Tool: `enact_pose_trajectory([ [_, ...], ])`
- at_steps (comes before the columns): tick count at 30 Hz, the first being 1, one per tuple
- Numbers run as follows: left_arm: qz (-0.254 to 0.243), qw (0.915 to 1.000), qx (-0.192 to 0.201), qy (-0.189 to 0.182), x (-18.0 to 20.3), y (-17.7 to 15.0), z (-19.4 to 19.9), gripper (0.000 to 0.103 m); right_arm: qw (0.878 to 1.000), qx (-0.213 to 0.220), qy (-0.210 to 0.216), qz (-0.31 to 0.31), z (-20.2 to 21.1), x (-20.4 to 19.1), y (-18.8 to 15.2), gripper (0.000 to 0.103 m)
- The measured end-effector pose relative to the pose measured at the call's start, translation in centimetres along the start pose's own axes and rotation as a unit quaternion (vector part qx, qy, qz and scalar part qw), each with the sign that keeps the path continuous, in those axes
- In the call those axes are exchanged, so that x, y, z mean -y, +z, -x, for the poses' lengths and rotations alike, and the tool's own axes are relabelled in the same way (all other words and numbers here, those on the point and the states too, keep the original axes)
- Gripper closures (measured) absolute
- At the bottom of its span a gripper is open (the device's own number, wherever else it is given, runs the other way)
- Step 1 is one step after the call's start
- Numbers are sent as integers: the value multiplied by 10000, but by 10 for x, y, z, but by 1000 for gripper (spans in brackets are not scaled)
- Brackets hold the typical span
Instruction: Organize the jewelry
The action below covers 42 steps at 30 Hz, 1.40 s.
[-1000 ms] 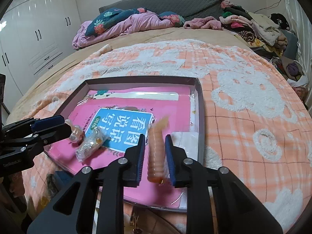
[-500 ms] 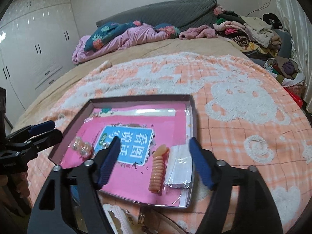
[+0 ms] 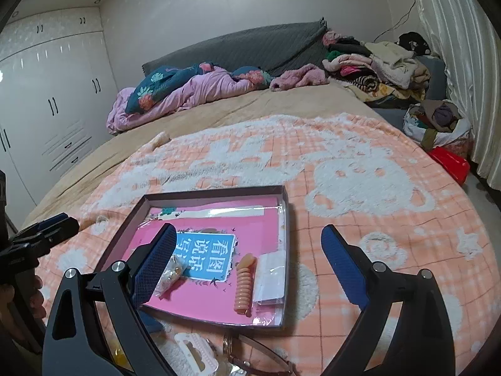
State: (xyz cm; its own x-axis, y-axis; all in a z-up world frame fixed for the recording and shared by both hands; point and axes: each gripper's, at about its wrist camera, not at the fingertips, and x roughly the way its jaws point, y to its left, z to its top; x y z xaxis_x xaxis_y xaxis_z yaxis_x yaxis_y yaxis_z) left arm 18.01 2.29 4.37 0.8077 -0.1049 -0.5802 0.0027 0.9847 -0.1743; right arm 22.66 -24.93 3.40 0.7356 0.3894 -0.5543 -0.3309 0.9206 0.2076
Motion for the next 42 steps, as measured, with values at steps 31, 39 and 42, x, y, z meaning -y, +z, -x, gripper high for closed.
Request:
enact_pose_trajectory([
  [31,152,9996,244,6,-5,-20,67,9,9979,476,212,378,82,-28,-5,7],
  [39,31,9999,107,-19,5,-33,71,10,9978,376,266,477,87,-33,-15,7],
  [42,4,10000,59,-11,7,-37,72,9,9977,348,312,490,89,-35,-17,7],
])
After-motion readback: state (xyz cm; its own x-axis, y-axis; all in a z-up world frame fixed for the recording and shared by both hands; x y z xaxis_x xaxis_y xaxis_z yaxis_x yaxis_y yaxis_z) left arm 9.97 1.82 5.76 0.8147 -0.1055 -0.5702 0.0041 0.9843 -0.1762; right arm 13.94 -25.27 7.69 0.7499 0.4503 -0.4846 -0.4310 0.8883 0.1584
